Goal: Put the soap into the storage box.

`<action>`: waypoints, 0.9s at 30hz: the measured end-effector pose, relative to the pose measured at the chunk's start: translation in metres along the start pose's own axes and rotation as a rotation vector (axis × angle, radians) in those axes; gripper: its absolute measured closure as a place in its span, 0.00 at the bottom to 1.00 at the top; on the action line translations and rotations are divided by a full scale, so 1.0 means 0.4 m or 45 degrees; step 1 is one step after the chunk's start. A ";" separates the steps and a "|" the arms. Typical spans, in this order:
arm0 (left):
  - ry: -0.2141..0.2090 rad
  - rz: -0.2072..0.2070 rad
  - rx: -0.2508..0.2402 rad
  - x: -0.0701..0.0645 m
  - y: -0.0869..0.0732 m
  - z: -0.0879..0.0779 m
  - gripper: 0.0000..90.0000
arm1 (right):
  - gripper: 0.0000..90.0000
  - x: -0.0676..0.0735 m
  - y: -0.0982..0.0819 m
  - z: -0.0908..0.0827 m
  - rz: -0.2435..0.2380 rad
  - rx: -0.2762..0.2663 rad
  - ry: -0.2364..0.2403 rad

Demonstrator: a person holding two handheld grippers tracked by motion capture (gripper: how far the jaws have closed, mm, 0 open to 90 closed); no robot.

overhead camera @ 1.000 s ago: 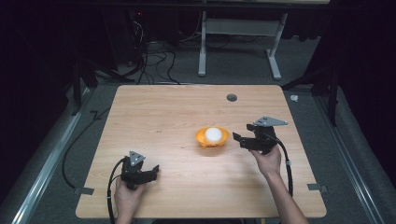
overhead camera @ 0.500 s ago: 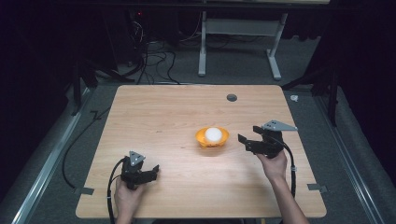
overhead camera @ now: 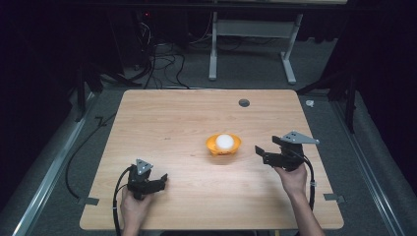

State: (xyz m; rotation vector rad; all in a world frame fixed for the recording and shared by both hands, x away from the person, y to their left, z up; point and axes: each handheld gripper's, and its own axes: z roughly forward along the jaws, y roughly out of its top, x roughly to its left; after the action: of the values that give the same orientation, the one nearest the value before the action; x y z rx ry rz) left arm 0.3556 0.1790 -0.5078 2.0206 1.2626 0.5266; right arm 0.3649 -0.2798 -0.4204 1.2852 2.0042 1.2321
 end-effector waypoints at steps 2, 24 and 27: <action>0.000 0.000 0.000 0.000 0.000 0.000 0.21 | 0.23 -0.001 -0.006 -0.005 -0.004 0.000 -0.009; 0.000 0.000 -0.002 0.000 0.000 0.000 0.21 | 0.28 0.018 -0.050 -0.021 0.008 -0.002 -0.002; 0.000 0.000 -0.002 0.000 0.000 0.000 0.21 | 0.29 0.022 -0.055 -0.020 0.006 0.003 -0.001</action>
State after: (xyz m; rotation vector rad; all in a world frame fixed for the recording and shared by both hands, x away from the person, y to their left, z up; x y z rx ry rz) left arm 0.3556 0.1789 -0.5079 2.0195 1.2620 0.5273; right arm 0.3443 -0.2791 -0.4347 1.2918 2.0037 1.2317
